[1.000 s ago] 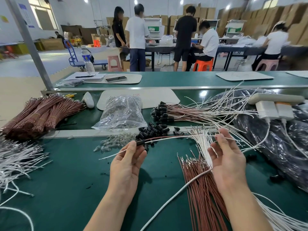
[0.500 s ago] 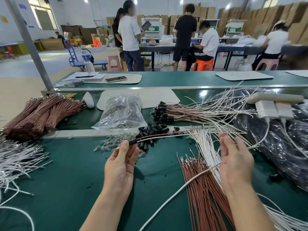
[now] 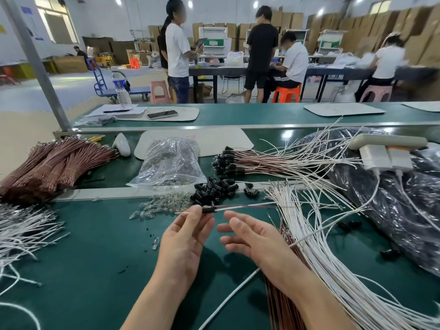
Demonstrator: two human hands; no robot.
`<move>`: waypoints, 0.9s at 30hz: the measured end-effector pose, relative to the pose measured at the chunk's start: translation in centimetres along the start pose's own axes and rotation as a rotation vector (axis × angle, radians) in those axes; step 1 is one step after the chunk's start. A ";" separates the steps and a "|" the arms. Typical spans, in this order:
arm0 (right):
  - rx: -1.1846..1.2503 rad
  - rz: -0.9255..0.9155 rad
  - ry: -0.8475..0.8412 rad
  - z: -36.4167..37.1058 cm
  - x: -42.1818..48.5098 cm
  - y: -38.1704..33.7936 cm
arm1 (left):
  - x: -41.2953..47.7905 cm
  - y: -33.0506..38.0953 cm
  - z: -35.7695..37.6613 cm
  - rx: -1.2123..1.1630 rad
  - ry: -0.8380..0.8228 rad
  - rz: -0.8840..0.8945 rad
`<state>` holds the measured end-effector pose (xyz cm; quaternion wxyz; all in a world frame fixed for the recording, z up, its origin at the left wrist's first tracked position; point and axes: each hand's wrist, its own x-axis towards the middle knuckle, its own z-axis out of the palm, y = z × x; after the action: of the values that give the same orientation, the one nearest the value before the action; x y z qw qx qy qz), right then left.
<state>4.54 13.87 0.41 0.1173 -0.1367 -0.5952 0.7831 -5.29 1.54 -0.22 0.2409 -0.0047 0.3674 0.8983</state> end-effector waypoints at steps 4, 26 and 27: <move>0.045 -0.082 0.034 -0.2 0.1 0.3 | -1.1 -1.4 0.6 0.151 -0.129 0.007; 0.027 -0.192 0.204 -0.6 1.0 1.3 | -1.4 -1.6 0.2 0.499 -0.222 0.062; 0.019 -0.188 0.219 -0.6 1.1 1.4 | -1.4 -1.6 0.2 0.509 -0.234 0.058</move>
<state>3.70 14.44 -1.14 0.2558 -0.1637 -0.5815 0.7547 -3.33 2.01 -0.87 0.2493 0.1703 0.5508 0.7782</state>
